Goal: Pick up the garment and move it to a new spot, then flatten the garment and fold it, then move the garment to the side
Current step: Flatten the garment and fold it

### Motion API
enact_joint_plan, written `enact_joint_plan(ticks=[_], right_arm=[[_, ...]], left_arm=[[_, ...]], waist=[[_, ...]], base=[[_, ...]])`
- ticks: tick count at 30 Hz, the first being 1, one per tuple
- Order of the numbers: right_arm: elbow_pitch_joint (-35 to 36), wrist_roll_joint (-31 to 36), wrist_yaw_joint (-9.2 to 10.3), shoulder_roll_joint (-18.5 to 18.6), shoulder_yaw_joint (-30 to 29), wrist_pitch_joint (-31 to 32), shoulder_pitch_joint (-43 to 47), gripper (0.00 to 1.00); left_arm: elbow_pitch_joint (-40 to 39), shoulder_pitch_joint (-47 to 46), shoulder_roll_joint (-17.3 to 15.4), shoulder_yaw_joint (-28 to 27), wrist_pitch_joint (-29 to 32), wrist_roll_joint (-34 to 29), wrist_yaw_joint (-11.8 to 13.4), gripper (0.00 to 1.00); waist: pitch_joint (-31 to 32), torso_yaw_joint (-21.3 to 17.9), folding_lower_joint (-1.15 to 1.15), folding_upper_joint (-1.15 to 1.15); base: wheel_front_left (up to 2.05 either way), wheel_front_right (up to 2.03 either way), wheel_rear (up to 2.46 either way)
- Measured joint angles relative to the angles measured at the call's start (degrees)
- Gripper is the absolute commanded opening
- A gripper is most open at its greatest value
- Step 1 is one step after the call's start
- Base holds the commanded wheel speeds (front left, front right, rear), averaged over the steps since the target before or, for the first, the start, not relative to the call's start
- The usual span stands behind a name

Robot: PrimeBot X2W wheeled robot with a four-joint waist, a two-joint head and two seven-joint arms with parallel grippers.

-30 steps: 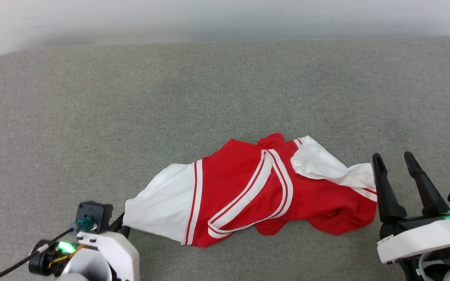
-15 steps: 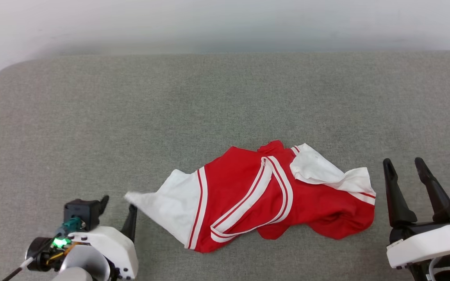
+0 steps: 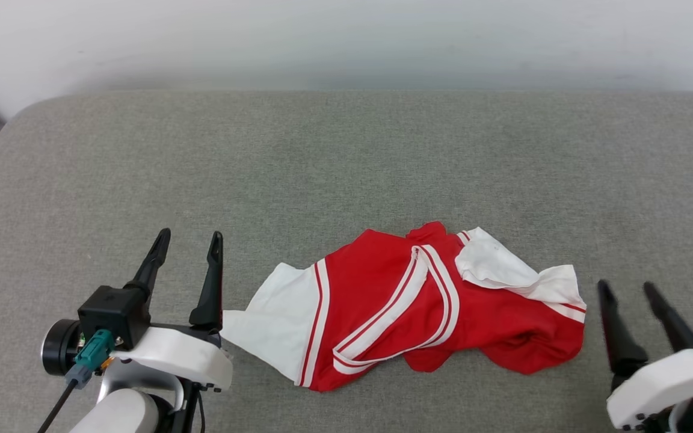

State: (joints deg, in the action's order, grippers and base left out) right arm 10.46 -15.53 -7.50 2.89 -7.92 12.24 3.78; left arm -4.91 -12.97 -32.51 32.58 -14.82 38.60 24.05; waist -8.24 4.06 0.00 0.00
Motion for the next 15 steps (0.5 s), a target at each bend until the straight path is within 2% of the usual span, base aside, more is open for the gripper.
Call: enact_joint_plan(ticks=[3, 5, 8, 9, 15], right_arm=[[-1.2, 0.9, 0.00, 0.4, 1.6, 6.6, -0.9, 1.00], [-1.6, 0.8, 0.00, 2.0, 3.7, 11.1, -2.7, 1.00], [-2.5, 0.3, 0.00, 5.3, 7.7, 17.3, -5.6, 1.00], [-3.3, -0.6, 0.00, 8.7, 12.3, 22.3, -9.3, 1.00], [-7.1, -2.6, 0.00, 15.2, 20.1, 27.6, -16.0, 1.00]], left_arm=[[-1.5, 0.2, 1.0, -0.5, -0.1, -1.2, 0.0, 1.00], [-2.2, 0.4, 1.6, -0.7, -0.1, -1.7, -0.1, 1.00], [-2.7, 0.6, 2.6, -1.0, -0.1, -2.5, -0.6, 1.00], [-2.8, 0.6, 3.8, -1.3, -0.1, -3.2, -1.4, 1.00], [-1.9, 0.1, 5.6, -2.0, -0.2, -4.2, -3.4, 1.00]], waist=[[-0.2, 0.6, 0.00, 0.00], [-0.6, 1.0, 0.00, 0.00], [-1.2, 1.8, 0.00, 0.00], [-2.1, 2.7, 0.00, 0.00], [-4.7, 4.2, 0.00, 0.00]], base=[[0.00, 0.00, 0.00], [0.00, 0.00, 0.00], [0.00, 0.00, 0.00], [0.00, 0.00, 0.00], [0.00, 0.00, 0.00]])
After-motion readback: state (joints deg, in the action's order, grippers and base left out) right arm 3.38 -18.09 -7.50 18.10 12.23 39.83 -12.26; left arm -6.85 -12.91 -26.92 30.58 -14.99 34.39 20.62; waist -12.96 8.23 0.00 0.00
